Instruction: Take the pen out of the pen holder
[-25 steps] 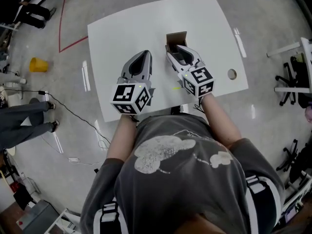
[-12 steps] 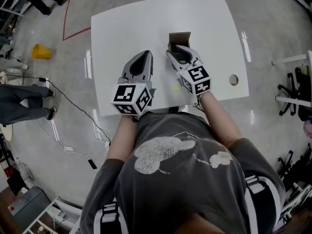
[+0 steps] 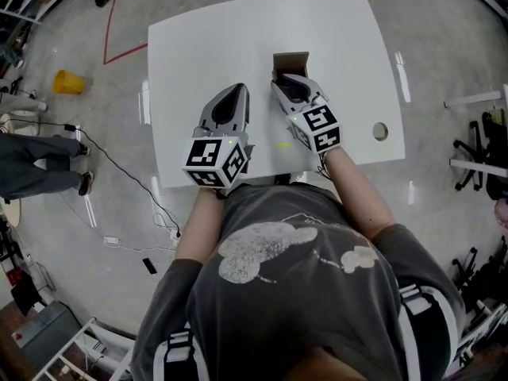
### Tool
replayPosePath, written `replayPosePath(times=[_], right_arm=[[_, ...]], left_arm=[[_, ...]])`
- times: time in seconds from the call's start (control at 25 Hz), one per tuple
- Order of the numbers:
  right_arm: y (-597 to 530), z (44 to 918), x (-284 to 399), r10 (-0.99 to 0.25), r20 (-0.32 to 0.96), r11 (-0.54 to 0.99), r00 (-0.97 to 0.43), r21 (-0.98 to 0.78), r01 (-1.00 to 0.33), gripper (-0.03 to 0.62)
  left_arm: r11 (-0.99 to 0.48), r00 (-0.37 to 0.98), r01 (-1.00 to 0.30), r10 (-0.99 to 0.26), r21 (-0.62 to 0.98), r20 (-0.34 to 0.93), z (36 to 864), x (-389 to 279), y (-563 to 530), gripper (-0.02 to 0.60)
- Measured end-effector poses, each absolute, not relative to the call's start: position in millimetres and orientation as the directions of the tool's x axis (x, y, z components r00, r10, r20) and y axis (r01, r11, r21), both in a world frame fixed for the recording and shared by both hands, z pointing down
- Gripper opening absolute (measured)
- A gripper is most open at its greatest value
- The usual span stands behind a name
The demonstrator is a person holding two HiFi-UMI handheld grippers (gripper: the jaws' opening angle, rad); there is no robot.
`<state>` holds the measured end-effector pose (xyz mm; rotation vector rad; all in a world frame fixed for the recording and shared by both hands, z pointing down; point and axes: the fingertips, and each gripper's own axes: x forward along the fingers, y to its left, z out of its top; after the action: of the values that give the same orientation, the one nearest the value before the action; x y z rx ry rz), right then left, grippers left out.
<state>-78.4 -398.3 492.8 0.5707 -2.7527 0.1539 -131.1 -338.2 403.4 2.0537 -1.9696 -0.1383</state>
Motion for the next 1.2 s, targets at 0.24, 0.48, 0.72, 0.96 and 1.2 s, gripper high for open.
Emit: replayPosePath(times=[0.24,0.48,0.72,0.96,1.2], right_arm=[[-404,487,-76,-0.411,0.318,0.898,-0.854,-0.02,-0.439,0.06],[-403,478,-76,-0.452,0.289,0.881,-0.844,-0.004,-0.473,0.06],[-402,454,-72,-0.513,0.259,0.853,-0.819,0.044,-0.52,0.06],[-398,425,-64,-0.575,0.208,0.816,-0.791,0.085,-0.571,0.06],[-380,393,-57,-0.624,0.149,0.781,-0.767,0.112,-0.614,0.06]], left_arm=[[-0.022,0.059,-0.96,-0.99,0.279,0.127,404,-137,-333,0.008],[-0.051,0.087,-0.958,-0.989,0.284,0.116,403,-144,-326,0.008],[-0.089,0.123,-0.955,-0.987,0.284,0.102,396,-152,-312,0.008],[-0.125,0.154,-0.95,-0.985,0.286,0.078,387,-160,-300,0.008],[-0.17,0.194,-0.944,-0.979,0.282,0.059,379,-159,-285,0.008]])
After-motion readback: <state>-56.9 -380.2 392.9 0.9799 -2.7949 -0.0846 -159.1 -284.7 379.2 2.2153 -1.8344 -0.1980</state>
